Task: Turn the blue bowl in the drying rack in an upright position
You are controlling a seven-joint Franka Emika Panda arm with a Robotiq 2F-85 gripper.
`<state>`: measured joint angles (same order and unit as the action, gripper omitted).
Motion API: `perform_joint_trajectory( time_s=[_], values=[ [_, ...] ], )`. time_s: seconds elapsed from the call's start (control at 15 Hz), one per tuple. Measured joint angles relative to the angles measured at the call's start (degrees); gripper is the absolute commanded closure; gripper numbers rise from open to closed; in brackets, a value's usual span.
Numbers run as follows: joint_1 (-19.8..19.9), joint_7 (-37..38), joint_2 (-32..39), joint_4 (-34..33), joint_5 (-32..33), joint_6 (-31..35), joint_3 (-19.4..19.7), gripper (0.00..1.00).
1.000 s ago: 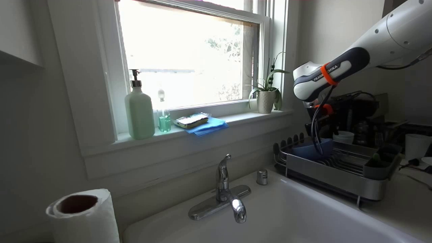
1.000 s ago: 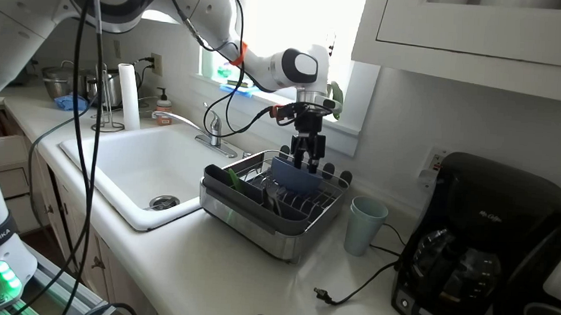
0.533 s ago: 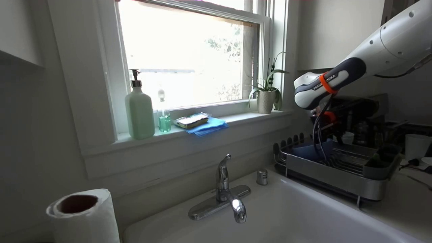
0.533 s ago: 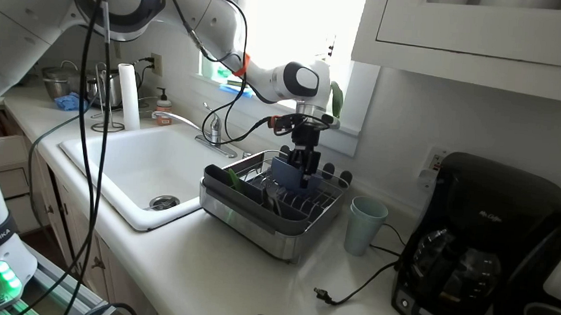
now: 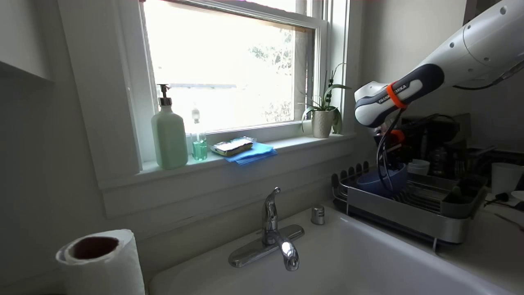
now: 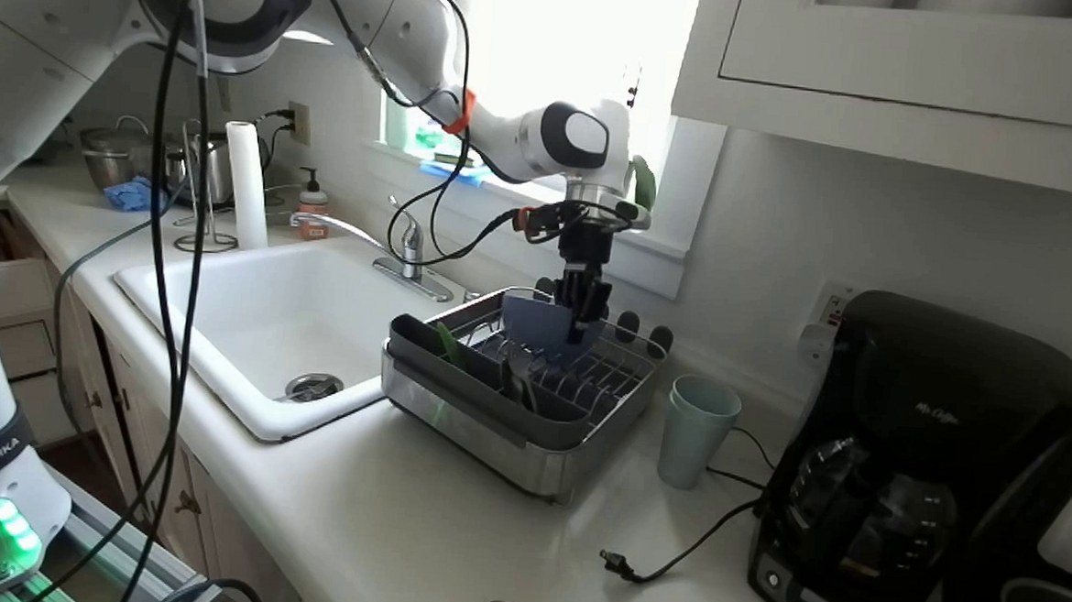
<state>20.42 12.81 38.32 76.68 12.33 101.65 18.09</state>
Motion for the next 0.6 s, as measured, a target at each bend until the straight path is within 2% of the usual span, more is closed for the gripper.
perform_joint_trajectory(
  time_s=[0.27, 0.6],
  values=[
    [-2.6, -1.3, -3.0, 0.1, 4.1, 0.0, 0.2, 0.99],
    [-8.2, -1.3, -7.7, 3.7, 18.3, 1.6, 1.3, 0.99]
  ],
)
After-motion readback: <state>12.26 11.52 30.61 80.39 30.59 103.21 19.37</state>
